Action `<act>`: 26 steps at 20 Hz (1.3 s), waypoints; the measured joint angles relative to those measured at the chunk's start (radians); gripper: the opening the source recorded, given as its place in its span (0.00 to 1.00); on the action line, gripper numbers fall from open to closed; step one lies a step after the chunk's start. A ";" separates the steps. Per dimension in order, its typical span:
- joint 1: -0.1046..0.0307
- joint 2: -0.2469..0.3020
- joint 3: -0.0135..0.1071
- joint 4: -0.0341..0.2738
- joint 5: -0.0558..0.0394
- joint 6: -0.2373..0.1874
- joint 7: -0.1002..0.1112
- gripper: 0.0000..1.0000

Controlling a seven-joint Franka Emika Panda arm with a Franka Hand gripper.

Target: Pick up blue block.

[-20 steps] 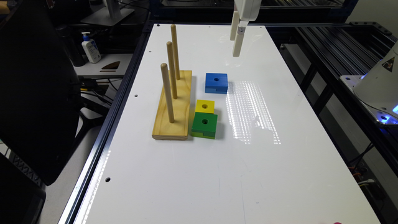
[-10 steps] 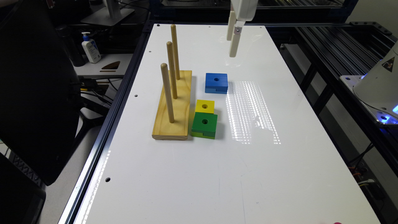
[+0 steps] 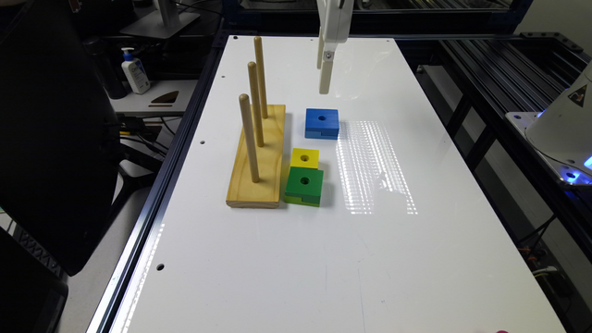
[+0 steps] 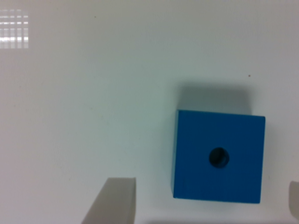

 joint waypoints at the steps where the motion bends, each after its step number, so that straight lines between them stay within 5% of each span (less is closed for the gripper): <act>1: 0.000 0.005 0.000 0.000 0.0000 0.003 0.000 1.00; 12: 0.000 0.020 0.000 0.000 0.0000 0.008 0.000 1.00; 19: 0.000 0.080 0.000 0.001 0.0000 0.066 0.000 1.00; 26: 0.000 0.090 0.006 -0.008 0.0000 0.071 0.001 1.00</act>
